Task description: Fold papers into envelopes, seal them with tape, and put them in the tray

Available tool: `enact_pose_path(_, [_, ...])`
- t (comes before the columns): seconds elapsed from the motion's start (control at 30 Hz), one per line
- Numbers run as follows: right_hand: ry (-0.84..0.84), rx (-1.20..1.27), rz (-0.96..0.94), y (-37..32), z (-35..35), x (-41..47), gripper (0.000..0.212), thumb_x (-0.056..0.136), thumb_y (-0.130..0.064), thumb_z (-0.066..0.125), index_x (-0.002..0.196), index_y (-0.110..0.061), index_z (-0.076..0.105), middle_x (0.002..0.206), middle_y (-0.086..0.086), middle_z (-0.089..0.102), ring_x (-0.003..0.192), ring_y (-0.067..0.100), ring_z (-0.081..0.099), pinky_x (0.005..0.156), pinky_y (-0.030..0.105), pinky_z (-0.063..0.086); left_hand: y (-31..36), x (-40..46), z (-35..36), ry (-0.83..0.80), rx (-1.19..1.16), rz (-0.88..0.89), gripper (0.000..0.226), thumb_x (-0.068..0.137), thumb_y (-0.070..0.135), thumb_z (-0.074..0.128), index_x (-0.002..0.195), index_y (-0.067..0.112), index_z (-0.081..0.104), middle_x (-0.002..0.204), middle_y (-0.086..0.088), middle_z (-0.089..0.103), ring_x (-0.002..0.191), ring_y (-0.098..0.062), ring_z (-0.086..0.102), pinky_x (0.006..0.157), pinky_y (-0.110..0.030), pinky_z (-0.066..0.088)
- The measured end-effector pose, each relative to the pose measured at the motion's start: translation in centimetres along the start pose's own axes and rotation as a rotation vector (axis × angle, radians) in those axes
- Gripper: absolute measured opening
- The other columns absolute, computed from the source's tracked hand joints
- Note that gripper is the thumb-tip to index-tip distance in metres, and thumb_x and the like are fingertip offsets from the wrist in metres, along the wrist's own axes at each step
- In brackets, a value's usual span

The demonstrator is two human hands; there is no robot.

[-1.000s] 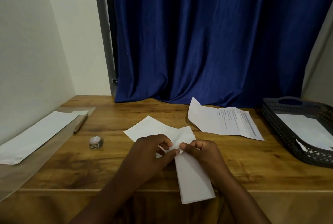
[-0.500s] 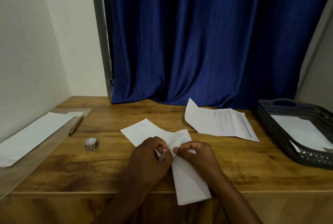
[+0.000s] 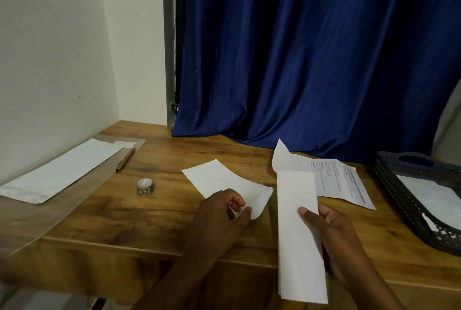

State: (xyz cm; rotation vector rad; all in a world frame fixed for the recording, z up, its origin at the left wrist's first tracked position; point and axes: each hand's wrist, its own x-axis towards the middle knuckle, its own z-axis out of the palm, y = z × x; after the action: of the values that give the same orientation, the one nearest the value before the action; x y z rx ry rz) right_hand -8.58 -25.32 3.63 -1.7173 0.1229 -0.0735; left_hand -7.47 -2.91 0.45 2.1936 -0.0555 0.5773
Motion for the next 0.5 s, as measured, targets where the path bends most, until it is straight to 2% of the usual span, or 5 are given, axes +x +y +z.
enact_pose_path(0.03, [0.013,-0.026,-0.008,-0.1,-0.7,-0.4,0.021,0.091,-0.029,0.069,0.109,-0.019,0.068,0.093,0.000,0.078,0.078,0.023,0.076,0.071,0.041,0.063,0.1,0.0,0.0,-0.004,0.015,0.004,0.018,0.084,0.049,0.076,0.092,0.036,0.067,0.086,0.023,0.065,0.075,0.002,0.064,0.070,-0.010,0.053])
enact_pose_path(0.1, [0.014,-0.073,-0.020,-0.3,-1.8,-1.2,0.011,0.091,-0.027,0.068,0.099,-0.020,0.069,0.083,-0.003,0.078,0.069,0.020,0.075,0.061,0.033,0.061,0.4,-0.1,0.1,-0.012,0.039,0.007,0.019,0.085,0.051,0.074,0.094,0.036,0.067,0.087,0.024,0.062,0.077,0.001,0.062,0.069,-0.007,0.049])
enact_pose_path(0.17, [-0.034,-0.108,-0.019,-0.6,-2.2,-2.0,0.010,0.091,-0.028,0.068,0.094,-0.019,0.071,0.077,-0.003,0.078,0.066,0.018,0.075,0.057,0.027,0.058,0.4,-0.4,0.1,-0.017,0.052,0.015,0.021,0.085,0.052,0.074,0.096,0.036,0.066,0.088,0.023,0.061,0.077,0.000,0.062,0.069,-0.006,0.046])
enact_pose_path(0.37, [-0.146,-0.251,-0.102,0.1,-0.8,-2.9,0.012,0.092,-0.030,0.067,0.095,-0.023,0.076,0.086,-0.012,0.078,0.078,0.008,0.075,0.062,0.015,0.053,0.6,-0.7,0.2,-0.028,0.119,0.056,0.019,0.086,0.050,0.073,0.093,0.035,0.064,0.090,0.020,0.060,0.077,0.000,0.059,0.069,-0.007,0.044])
enact_pose_path(0.5, [-0.170,-0.268,-0.080,0.5,0.2,-2.6,0.012,0.094,-0.027,0.066,0.095,-0.022,0.076,0.081,-0.015,0.077,0.074,0.005,0.074,0.056,0.011,0.050,0.6,-0.8,0.2,-0.032,0.133,0.059,0.021,0.086,0.050,0.072,0.095,0.032,0.066,0.093,0.017,0.063,0.079,-0.003,0.060,0.071,-0.010,0.048])
